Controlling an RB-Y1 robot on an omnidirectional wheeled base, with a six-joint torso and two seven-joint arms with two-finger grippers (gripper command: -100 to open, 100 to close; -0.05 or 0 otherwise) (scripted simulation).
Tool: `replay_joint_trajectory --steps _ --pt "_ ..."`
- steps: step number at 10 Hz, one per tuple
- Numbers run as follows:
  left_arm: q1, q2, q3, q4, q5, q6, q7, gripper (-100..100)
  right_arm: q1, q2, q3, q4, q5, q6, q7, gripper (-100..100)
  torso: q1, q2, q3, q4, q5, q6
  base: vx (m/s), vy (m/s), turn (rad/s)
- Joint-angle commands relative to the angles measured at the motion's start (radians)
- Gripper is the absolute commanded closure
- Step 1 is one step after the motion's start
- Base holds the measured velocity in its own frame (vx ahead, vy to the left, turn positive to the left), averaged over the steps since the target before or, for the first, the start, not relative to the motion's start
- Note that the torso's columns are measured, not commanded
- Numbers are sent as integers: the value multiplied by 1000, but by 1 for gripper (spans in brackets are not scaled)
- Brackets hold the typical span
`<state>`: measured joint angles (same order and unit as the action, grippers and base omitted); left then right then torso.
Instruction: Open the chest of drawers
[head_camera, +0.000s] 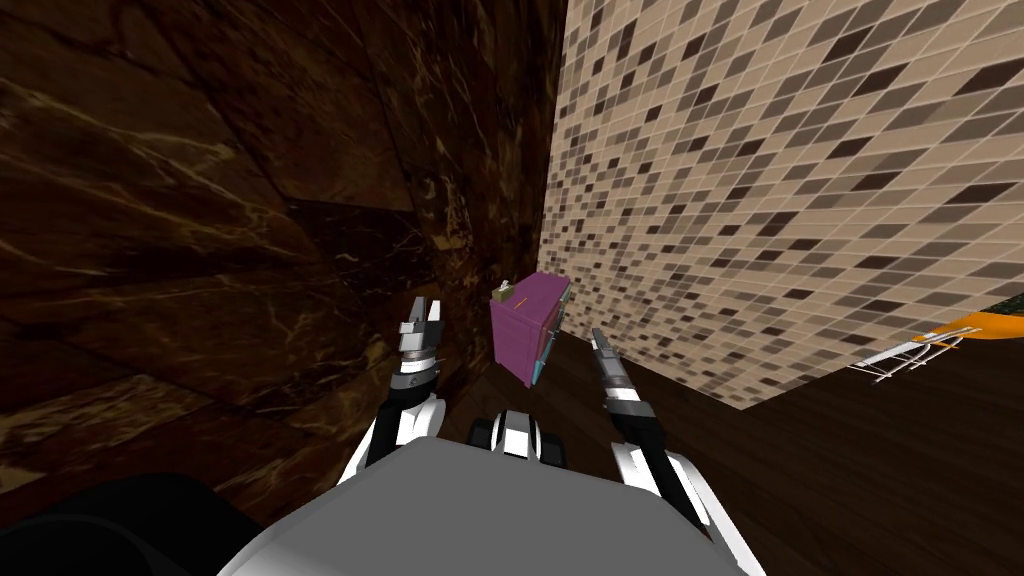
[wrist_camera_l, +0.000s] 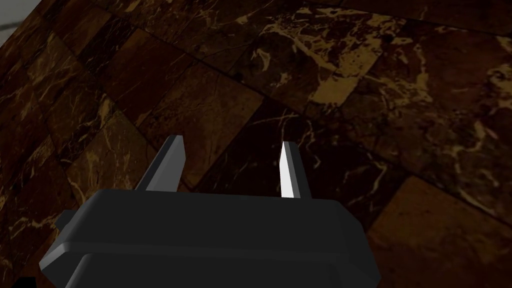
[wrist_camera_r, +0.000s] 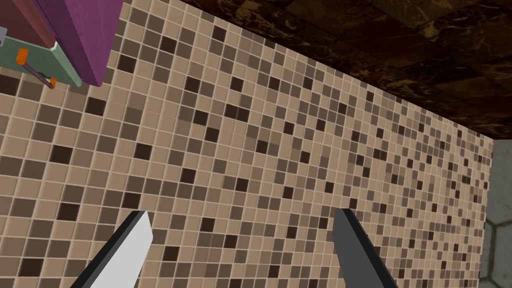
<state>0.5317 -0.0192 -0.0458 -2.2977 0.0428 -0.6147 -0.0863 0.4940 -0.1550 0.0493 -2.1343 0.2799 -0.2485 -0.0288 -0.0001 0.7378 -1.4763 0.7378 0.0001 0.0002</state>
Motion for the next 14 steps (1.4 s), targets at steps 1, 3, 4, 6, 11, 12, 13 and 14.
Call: replay_joint_trajectory --steps 1,3,4,6,11,12,13,14 --pt "0 0 0 0 0 0 0 0 -7 -14 10 49 61 61 10 -100 0 0 0 0 0 0 69 16 35" --pt "0 0 0 0 0 0 0 0 -17 -24 19 95 115 116 20 -100 0 -1 0 0 0 0 94 18 61" --pt "0 0 0 0 0 0 0 0 -27 -33 28 144 154 141 30 -100 0 0 0 0 0 0 80 9 72" --pt "0 0 0 0 0 0 0 0 -38 -40 38 193 210 202 41 -100 0 1 1 0 0 0 77 10 72" --pt "0 0 0 0 0 0 0 0 -61 -49 59 297 328 330 62 -100 0 0 0 0 0 0 75 19 54" --pt "0 0 0 0 0 0 0 0 -61 -49 59 302 353 357 62 -100 1 0 0 0 0 0 82 13 41" --pt "0 0 0 0 0 0 0 0 -73 -52 70 336 381 387 73 -100 -1 0 0 0 0 0 96 4 94" --pt "0 0 0 0 0 0 0 0 -73 -52 70 358 412 418 73 -100 -1 0 0 0 0 0 78 7 64"
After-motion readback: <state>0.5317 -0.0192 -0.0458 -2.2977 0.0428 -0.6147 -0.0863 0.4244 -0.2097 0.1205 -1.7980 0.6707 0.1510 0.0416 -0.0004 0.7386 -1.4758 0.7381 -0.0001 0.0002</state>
